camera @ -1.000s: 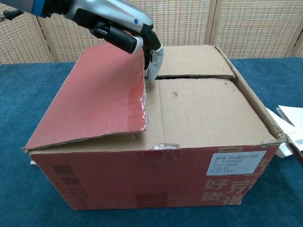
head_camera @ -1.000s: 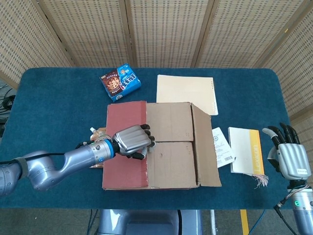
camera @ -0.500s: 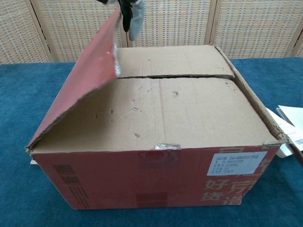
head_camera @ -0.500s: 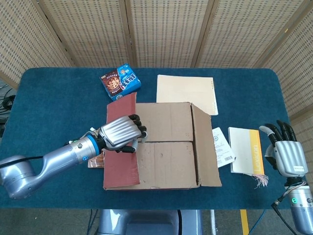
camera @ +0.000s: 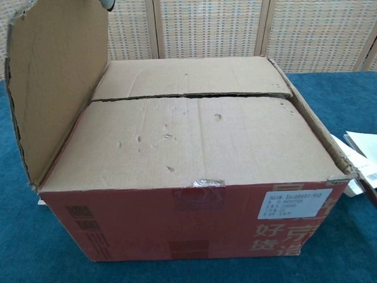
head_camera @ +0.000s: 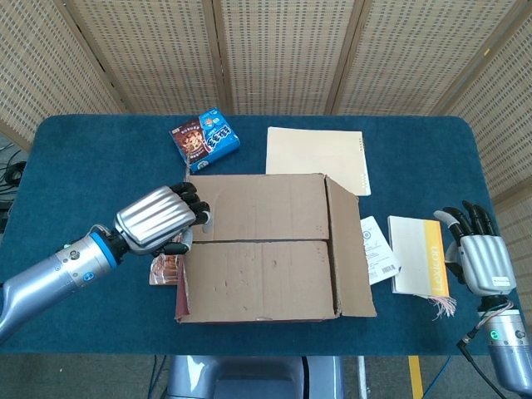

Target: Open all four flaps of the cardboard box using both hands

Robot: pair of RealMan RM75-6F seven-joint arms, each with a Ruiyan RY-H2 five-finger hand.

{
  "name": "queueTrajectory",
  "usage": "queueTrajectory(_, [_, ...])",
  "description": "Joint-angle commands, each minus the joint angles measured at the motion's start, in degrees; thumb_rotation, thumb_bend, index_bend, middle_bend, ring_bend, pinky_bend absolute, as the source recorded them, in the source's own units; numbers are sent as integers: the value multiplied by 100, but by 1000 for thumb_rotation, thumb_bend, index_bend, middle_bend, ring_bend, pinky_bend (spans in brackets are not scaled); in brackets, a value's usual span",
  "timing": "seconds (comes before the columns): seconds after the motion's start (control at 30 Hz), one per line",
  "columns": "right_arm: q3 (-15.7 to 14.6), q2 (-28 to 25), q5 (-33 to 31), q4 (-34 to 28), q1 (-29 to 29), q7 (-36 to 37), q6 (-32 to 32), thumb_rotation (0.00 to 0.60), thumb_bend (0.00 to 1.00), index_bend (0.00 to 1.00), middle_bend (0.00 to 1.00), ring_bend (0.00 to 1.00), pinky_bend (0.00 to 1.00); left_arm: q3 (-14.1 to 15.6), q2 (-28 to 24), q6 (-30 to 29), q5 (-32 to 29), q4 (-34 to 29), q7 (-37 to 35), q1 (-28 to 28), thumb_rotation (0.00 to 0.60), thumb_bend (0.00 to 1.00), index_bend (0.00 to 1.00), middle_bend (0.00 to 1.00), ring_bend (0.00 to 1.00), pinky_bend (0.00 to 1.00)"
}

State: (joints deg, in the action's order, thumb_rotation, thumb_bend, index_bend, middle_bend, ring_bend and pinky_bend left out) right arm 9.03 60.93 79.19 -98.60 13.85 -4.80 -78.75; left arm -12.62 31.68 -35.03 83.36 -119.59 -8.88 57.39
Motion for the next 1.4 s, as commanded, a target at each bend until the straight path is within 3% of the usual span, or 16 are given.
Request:
queueTrajectory(0.03, [4, 5, -1, 4, 15, 0, 21, 600, 956, 194, 184, 0, 51, 34, -224, -121, 278, -85, -255, -192, 84, 975, 416, 366, 316, 190])
queueTrajectory(0.5, [19, 21, -4, 7, 71, 15, 103, 600, 956, 191, 184, 0, 51, 437, -831, -597, 1250, -26, -850, -1102, 84, 967, 416, 368, 322, 198])
queueTrajectory(0.7, [18, 32, 1, -24, 71, -14, 88, 600, 956, 190, 184, 0, 51, 707, -749, -635, 1450, 307, -1106, -1460, 83, 964, 416, 368, 322, 198])
queueTrajectory(0.93, [6, 25, 2, -64, 59, -58, 74, 600, 956, 190, 184, 0, 51, 795, -414, -799, 1412, 664, -1154, -1691, 83, 928, 415, 364, 319, 198])
queueTrajectory(1.03, [2, 36, 9, -69, 50, -53, 56, 600, 956, 190, 184, 0, 51, 736, -108, -1050, 1224, 762, -835, -1816, 85, 805, 364, 292, 268, 198])
queueTrajectory(1.2, [-12, 46, 18, -58, 30, -38, 34, 600, 956, 190, 184, 0, 51, 587, 388, -1364, 778, 748, -50, -1936, 84, 405, 195, 111, 79, 153])
queueTrajectory(1.4, [-9, 27, 21, -46, -3, 3, -13, 600, 956, 190, 184, 0, 51, 425, 860, -1471, 200, 616, 928, -1900, 84, 222, 80, 2, 0, 11])
